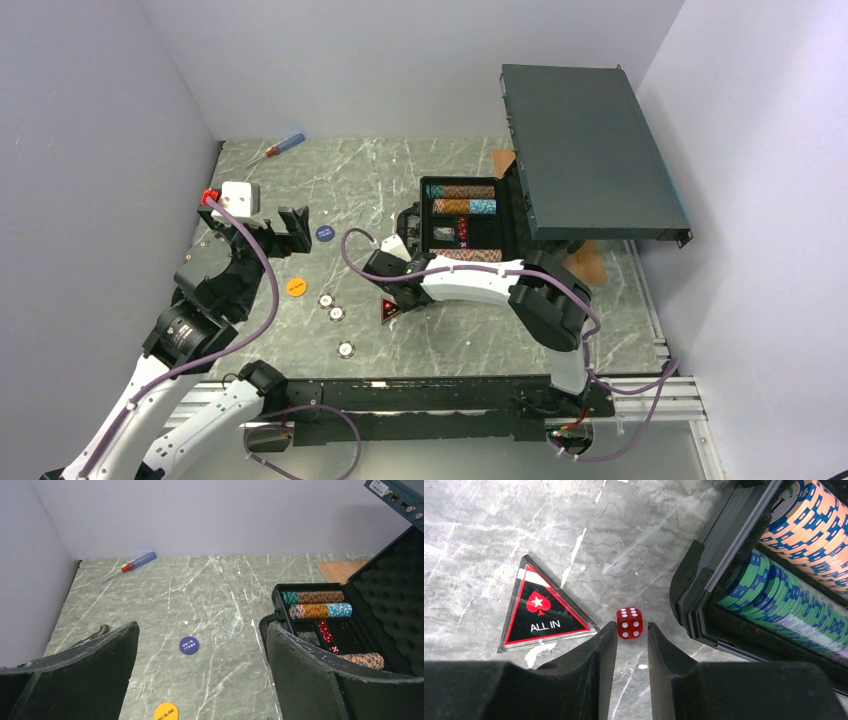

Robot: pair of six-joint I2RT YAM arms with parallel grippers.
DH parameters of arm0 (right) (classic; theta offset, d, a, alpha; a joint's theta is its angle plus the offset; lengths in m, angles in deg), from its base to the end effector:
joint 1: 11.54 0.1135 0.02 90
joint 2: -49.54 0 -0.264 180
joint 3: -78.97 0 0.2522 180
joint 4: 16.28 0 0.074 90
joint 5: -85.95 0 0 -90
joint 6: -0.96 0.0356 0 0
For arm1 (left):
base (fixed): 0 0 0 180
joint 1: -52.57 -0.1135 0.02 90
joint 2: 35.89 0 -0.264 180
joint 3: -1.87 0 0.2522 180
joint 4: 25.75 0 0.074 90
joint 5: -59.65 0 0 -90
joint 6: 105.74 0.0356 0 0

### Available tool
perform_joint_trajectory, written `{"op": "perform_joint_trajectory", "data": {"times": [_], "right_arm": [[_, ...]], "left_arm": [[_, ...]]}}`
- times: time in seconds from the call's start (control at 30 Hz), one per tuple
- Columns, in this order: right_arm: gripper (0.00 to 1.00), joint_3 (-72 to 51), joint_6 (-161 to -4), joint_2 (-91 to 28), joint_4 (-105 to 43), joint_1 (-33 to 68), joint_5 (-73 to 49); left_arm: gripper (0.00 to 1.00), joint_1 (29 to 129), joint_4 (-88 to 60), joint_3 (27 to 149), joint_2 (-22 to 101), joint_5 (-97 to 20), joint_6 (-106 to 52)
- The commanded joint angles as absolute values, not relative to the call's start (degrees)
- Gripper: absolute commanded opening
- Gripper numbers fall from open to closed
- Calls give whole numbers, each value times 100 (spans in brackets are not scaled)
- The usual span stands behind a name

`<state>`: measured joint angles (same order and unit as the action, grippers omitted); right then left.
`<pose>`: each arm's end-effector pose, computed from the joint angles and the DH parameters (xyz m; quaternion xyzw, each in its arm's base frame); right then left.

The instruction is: Pack up texas hold em set

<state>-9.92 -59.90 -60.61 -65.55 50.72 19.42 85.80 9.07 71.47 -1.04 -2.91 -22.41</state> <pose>0.1901 0.3311 0.1693 -0.2421 0.9348 -0.0215 0.2591 0.1062 -0.0499 0.4080 -0.0052 0.7075 -0.0765 0.7026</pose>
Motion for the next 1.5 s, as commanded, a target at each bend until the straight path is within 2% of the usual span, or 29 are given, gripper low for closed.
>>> {"op": "perform_joint_trajectory", "data": {"times": [0.0,0.17,0.3,0.4,0.53,0.8,1.03,1.27,1.47], "right_arm": [[30,-1111,-6017,-6082,-6360,5034,2006],[29,-1108,-6022,-6165,-6282,5028,1933],[20,-1112,-6002,-6182,-6257,5024,1869],[18,-1183,-6004,-6182,-6309,5023,1837],[1,-1432,-6012,-6099,-6638,5028,1997],[0,-2313,-6058,-5434,-7136,4770,2501],[0,-2714,-5914,-5697,-7450,3065,2500],[0,-3215,-6175,-6568,-7542,2705,2760],[0,-3273,-6015,-6938,-7651,2661,2814]], "left_arm": [[99,8588,733,7185,-100,-239,-2259],[100,8587,721,7163,-108,-267,-2268],[99,8594,707,7144,-126,-241,-2259],[99,8593,702,7142,-95,-220,-2233],[100,8590,614,7048,-18,-87,-2149],[100,8585,274,6739,541,571,-1837],[99,8389,-107,6513,632,900,-1800],[99,7483,-142,6522,706,18,-2272],[99,7375,-107,6574,867,-161,-2321]]}}
